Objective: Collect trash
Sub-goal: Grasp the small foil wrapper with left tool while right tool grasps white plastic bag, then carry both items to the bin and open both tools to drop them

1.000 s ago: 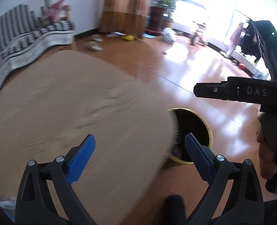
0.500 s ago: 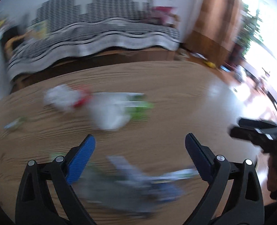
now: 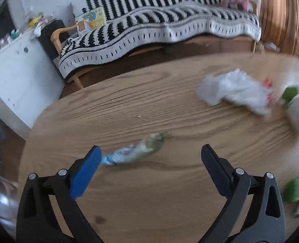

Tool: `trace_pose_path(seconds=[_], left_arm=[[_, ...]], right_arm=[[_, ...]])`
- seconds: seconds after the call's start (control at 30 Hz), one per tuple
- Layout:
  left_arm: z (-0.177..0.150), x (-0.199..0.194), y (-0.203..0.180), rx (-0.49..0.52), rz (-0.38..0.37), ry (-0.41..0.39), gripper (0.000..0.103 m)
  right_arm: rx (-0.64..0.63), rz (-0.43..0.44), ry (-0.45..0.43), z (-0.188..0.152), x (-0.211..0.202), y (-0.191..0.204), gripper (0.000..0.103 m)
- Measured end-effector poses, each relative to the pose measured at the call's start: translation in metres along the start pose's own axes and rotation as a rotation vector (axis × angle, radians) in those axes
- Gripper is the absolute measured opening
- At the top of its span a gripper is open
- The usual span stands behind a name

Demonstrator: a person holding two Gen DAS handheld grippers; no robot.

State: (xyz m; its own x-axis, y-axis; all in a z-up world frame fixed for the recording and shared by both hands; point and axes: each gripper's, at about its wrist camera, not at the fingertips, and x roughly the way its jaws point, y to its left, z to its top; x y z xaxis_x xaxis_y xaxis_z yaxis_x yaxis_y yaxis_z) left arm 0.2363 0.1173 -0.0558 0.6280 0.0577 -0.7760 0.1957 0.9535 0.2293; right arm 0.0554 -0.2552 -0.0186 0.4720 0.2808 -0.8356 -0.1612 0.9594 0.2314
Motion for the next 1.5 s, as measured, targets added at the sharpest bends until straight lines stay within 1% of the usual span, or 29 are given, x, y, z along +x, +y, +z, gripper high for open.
trace_pose_path(seconds=[0.13, 0.2, 0.23, 0.27, 0.3, 0.33, 0.37, 0.4, 0.43, 0.47, 0.5, 0.57, 0.6, 0.63, 0.7, 0.77, 0.83, 0.87, 0.9, 0.93, 1.0, 1.07, 1.1, 1.13, 1.17, 1.3, 1.37, 1.43, 1.5], left_arm=[[-0.001, 0.021, 0.01, -0.014, -0.024, 0.033, 0.096], [-0.003, 0.026, 0.013, -0.005, -0.035, 0.019, 0.096], [-0.002, 0.028, 0.016, -0.006, -0.044, 0.02, 0.092], [-0.002, 0.028, 0.019, -0.027, -0.082, 0.02, 0.08], [-0.006, 0.025, 0.018, -0.042, -0.11, 0.015, 0.071], [-0.007, 0.024, 0.019, -0.056, -0.127, 0.014, 0.05], [-0.008, 0.023, 0.018, -0.064, -0.126, 0.015, 0.023], [-0.011, 0.021, 0.015, -0.071, -0.111, 0.021, 0.014], [-0.012, 0.019, 0.013, -0.079, -0.089, 0.024, 0.013], [-0.015, 0.016, 0.011, -0.094, -0.082, 0.027, 0.012], [-0.017, 0.013, 0.009, -0.103, -0.087, 0.027, 0.011], [-0.019, 0.001, 0.006, -0.114, -0.071, 0.013, 0.011], [-0.02, -0.008, 0.005, -0.131, -0.072, 0.005, 0.011], [-0.019, -0.014, 0.005, -0.14, -0.075, 0.001, 0.011], [-0.018, -0.034, -0.001, -0.157, -0.096, -0.015, 0.011], [-0.021, -0.05, -0.012, -0.161, -0.134, -0.022, 0.011], [-0.023, -0.062, -0.025, -0.147, -0.146, -0.03, 0.011], [-0.024, -0.068, -0.033, -0.132, -0.15, -0.035, 0.011], [-0.026, -0.073, -0.039, -0.122, -0.151, -0.037, 0.011], [-0.027, -0.078, -0.046, -0.11, -0.149, -0.037, 0.011], [-0.028, -0.087, -0.052, -0.101, -0.151, -0.045, 0.011], [-0.027, -0.093, -0.056, -0.104, -0.145, -0.054, 0.011], [-0.027, -0.096, -0.058, -0.109, -0.145, -0.056, 0.011], [-0.026, -0.1, -0.061, -0.117, -0.15, -0.057, 0.011], [-0.026, -0.101, -0.062, -0.119, -0.154, -0.058, 0.011], [-0.021, -0.121, -0.083, -0.117, -0.193, -0.081, 0.011], [-0.018, -0.135, -0.1, -0.109, -0.222, -0.102, 0.011], [-0.016, -0.148, -0.119, -0.096, -0.265, -0.116, 0.011], [-0.014, -0.161, -0.151, -0.073, -0.332, -0.121, 0.011]], right_arm=[[-0.006, 0.008, 0.006, 0.004, 0.007, 0.001, 0.084], [-0.013, 0.009, -0.002, 0.007, 0.008, 0.003, 0.084], [-0.012, 0.008, -0.012, 0.01, 0.007, 0.005, 0.084], [-0.009, 0.013, -0.017, 0.011, 0.007, 0.006, 0.084], [-0.003, 0.026, -0.019, 0.015, 0.008, 0.008, 0.084], [0.001, 0.035, -0.017, 0.021, 0.011, 0.011, 0.084], [0.004, 0.035, -0.016, 0.025, 0.013, 0.014, 0.084], [0.006, 0.032, -0.014, 0.032, 0.017, 0.018, 0.084], [0.005, 0.031, -0.014, 0.039, 0.022, 0.023, 0.084], [0.006, 0.029, -0.014, 0.046, 0.027, 0.028, 0.084], [0.004, 0.016, -0.014, 0.056, 0.033, 0.035, 0.084], [-0.028, -0.026, -0.02, 0.074, 0.045, 0.049, 0.084], [-0.04, -0.04, -0.009, 0.083, 0.052, 0.054, 0.085], [-0.041, -0.061, 0.005, 0.09, 0.06, 0.058, 0.085], [-0.033, -0.098, 0.031, 0.102, 0.076, 0.064, 0.09], [-0.044, -0.124, 0.051, 0.107, 0.09, 0.071, 0.09], [-0.059, -0.186, 0.074, 0.11, 0.106, 0.078, 0.09], [-0.056, -0.2, 0.077, 0.11, 0.11, 0.079, 0.082], [-0.054, -0.212, 0.077, 0.109, 0.112, 0.08, 0.071], [-0.058, -0.209, 0.068, 0.108, 0.11, 0.082, 0.071], [-0.06, -0.175, 0.051, 0.104, 0.099, 0.083, 0.068], [-0.068, -0.157, 0.028, 0.1, 0.084, 0.085, 0.068], [-0.051, -0.131, 0.008, 0.097, 0.07, 0.084, 0.068], [-0.033, -0.093, -0.004, 0.095, 0.06, 0.081, 0.068], [0.0, -0.031, -0.012, 0.093, 0.047, 0.076, 0.068], [0.114, 0.14, -0.008, 0.079, 0.005, 0.049, 0.069], [0.137, 0.161, -0.005, 0.069, -0.014, 0.039, 0.069], [0.149, 0.124, -0.028, 0.049, -0.041, 0.017, 0.069], [0.191, 0.086, -0.052, 0.025, -0.067, -0.014, 0.069]])
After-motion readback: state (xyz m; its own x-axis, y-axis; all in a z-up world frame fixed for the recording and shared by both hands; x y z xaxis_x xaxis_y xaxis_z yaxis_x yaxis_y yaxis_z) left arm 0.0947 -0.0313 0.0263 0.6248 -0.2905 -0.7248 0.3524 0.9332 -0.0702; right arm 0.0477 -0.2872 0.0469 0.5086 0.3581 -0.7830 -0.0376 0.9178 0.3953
